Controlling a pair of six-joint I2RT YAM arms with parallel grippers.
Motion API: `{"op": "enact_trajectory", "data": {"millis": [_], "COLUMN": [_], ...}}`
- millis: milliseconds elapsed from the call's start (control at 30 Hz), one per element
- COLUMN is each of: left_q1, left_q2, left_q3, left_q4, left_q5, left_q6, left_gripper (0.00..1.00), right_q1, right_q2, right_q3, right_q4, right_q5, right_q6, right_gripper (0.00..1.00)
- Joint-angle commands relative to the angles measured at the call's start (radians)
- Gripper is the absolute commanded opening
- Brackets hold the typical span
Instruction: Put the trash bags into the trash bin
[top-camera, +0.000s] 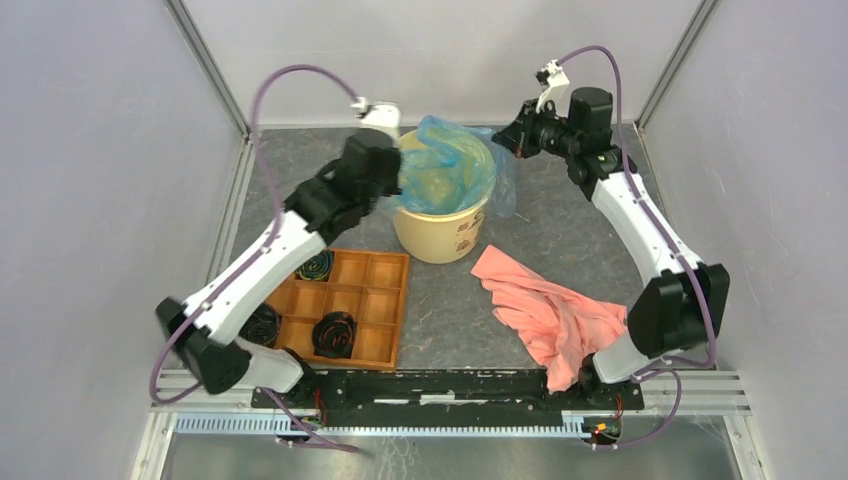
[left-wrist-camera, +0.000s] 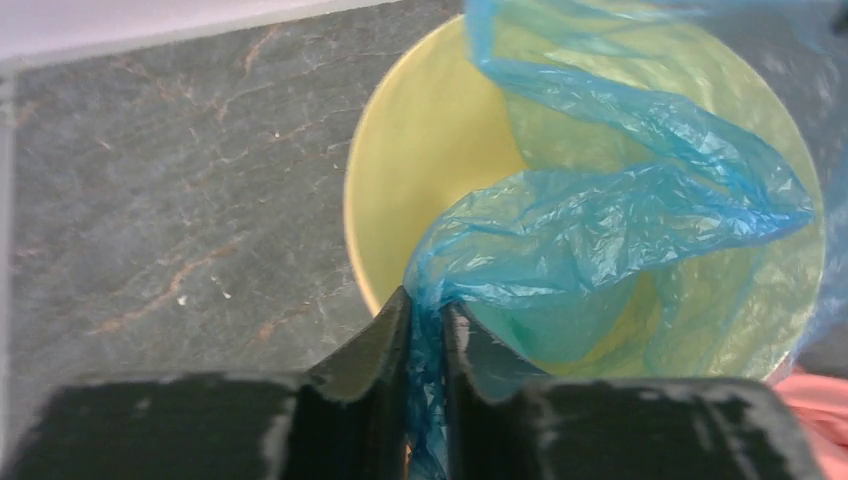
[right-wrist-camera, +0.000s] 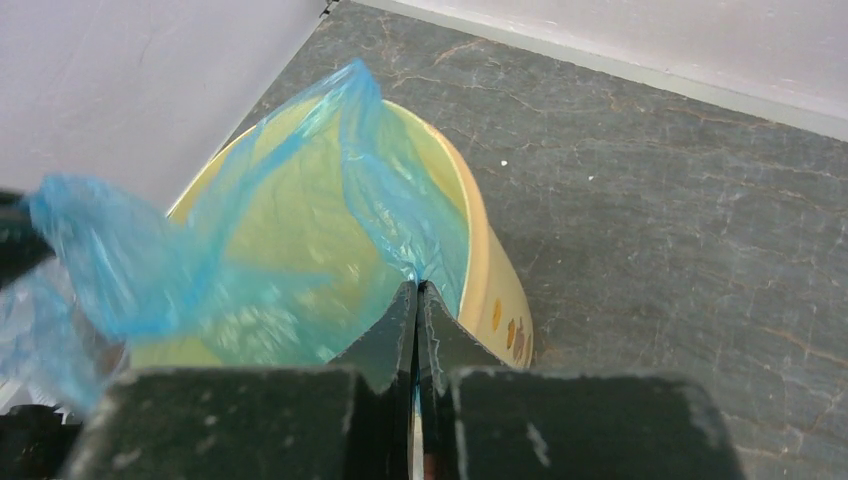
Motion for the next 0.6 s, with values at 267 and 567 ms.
{"op": "enact_trajectory", "data": {"millis": [267,567], "left_q1": [0.512,0.512], "left_q2": [-0.33,-0.242], "left_q3": [-0.37,-0.023], "left_q4": [0.175,-0.016], "left_q5": [0.783,0.727], "left_q6": [-0.415,-0.184], "left_gripper": [0.44,1.0], "right_q1": [-0.009,-0.009], "right_q2": [-0.272,-0.304], "right_q3": [-0.227,-0.25], "right_q4": [0.166,0.147], "right_q5": [0.026,-0.005], "right_q6": [0.106,0.077], "right_gripper": [0.0,0.0]}}
